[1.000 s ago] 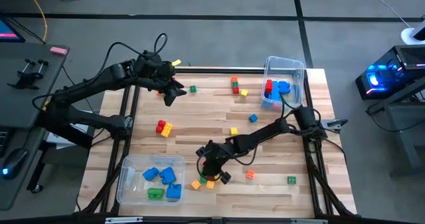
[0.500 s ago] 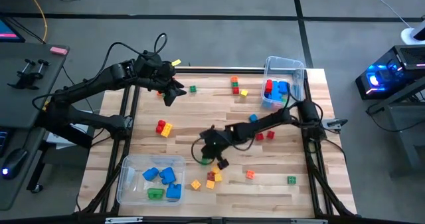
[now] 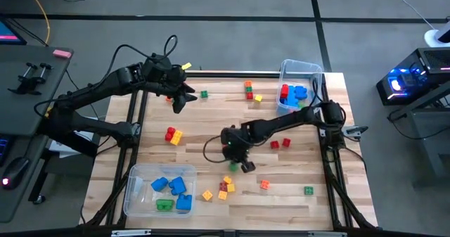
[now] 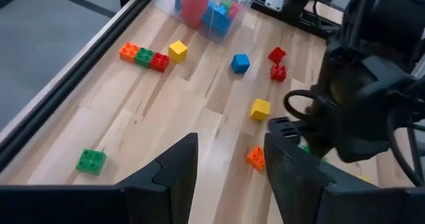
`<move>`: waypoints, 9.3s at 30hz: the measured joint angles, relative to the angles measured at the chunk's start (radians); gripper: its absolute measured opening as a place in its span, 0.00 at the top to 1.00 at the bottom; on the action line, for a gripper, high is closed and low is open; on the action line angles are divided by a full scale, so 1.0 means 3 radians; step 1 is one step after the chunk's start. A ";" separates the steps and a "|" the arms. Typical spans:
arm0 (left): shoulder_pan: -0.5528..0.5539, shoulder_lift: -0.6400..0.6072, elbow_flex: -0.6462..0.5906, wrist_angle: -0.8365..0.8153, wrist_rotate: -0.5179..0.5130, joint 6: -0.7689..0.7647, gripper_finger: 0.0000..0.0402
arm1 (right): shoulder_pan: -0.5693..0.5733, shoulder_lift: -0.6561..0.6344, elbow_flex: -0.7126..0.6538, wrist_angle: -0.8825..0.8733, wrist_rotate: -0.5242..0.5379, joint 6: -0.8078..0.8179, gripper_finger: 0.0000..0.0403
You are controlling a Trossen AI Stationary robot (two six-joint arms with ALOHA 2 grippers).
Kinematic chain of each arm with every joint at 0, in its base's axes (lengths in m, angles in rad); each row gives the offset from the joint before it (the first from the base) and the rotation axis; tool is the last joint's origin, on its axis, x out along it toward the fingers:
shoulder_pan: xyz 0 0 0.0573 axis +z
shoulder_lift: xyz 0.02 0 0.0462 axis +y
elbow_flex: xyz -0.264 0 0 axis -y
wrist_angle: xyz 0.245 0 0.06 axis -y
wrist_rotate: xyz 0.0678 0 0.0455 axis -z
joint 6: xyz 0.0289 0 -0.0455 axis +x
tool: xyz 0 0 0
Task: Sort blocks by size
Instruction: Put the large green game piece into the right transparent bin, then put the large red game piece into the right transparent bin
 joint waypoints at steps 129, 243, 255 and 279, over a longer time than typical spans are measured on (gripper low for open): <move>0.0057 0.0001 0.0001 0.0111 0.0005 -0.0122 0.60 | -0.1857 -0.3205 -0.1088 -0.1252 0.3274 0.2650 0.67; -0.0447 0.1166 -0.0437 0.4512 0.0732 -0.0960 0.77 | -0.0634 -0.2573 -0.1106 0.2250 0.1237 0.2037 0.16; -0.0537 0.1164 -0.0439 0.4607 0.0711 -0.0853 0.77 | -0.0651 -0.2193 -0.0645 0.2069 0.1187 0.1909 0.16; -0.0476 0.1163 -0.0439 0.4920 0.0720 -0.0719 0.57 | -0.0654 -0.2171 -0.0442 0.1702 0.1044 0.1823 0.67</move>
